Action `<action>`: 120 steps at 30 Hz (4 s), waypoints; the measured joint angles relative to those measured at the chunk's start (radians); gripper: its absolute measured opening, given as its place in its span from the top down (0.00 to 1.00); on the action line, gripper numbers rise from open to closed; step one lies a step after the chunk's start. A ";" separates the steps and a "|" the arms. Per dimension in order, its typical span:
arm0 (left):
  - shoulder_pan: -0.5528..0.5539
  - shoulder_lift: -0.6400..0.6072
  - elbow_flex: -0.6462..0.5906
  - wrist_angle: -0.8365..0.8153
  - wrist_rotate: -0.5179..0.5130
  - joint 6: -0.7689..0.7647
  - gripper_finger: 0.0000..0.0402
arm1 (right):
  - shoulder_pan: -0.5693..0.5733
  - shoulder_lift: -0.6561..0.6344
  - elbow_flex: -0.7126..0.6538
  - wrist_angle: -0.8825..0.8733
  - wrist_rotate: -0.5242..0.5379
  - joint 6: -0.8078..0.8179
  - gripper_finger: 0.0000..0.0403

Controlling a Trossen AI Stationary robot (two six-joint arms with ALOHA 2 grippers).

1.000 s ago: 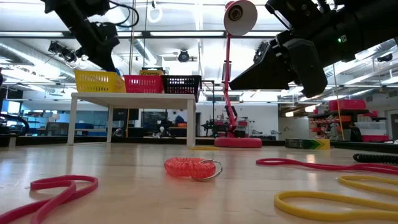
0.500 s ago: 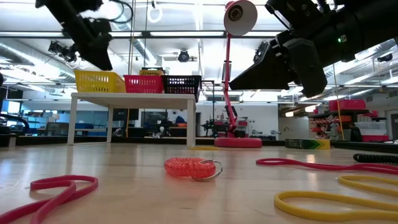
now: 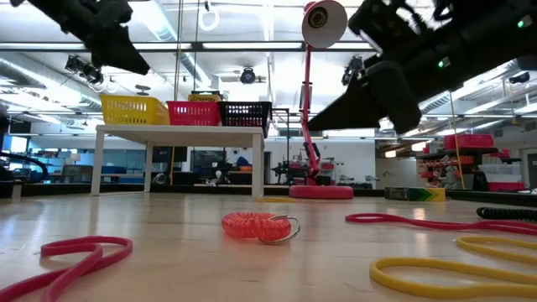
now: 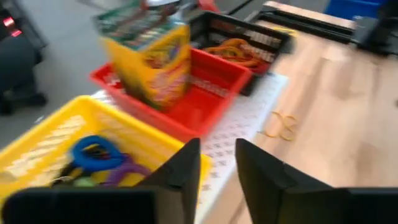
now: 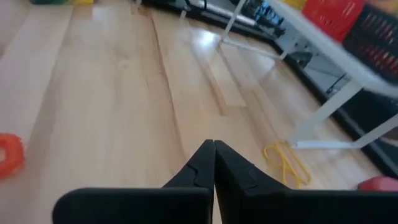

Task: Pick & Place Office Desk Supplies
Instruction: Put the yellow rubber band into the black bin on the shelf

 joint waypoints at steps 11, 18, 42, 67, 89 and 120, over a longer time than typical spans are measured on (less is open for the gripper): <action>-0.281 -0.010 -0.211 0.438 -0.018 0.104 0.95 | -0.122 -0.005 -0.050 0.066 -0.128 0.078 0.99; -0.397 0.102 -0.312 0.781 -0.168 0.199 0.97 | -0.297 -0.005 -0.047 0.014 -0.278 0.126 0.99; -0.416 0.390 -0.522 1.402 -0.085 0.216 0.96 | -0.541 0.084 0.194 -0.377 -0.593 0.152 0.44; -0.416 0.396 -0.521 1.417 -0.086 0.157 0.96 | -0.659 0.206 0.273 -0.363 -0.732 -0.021 0.48; -0.423 0.396 -0.521 1.409 -0.081 0.117 0.96 | -0.565 0.114 0.305 -0.534 -0.783 -0.011 0.98; -0.423 0.396 -0.521 1.408 -0.078 0.031 0.96 | -0.755 -0.001 0.872 -0.782 -0.607 -0.370 1.00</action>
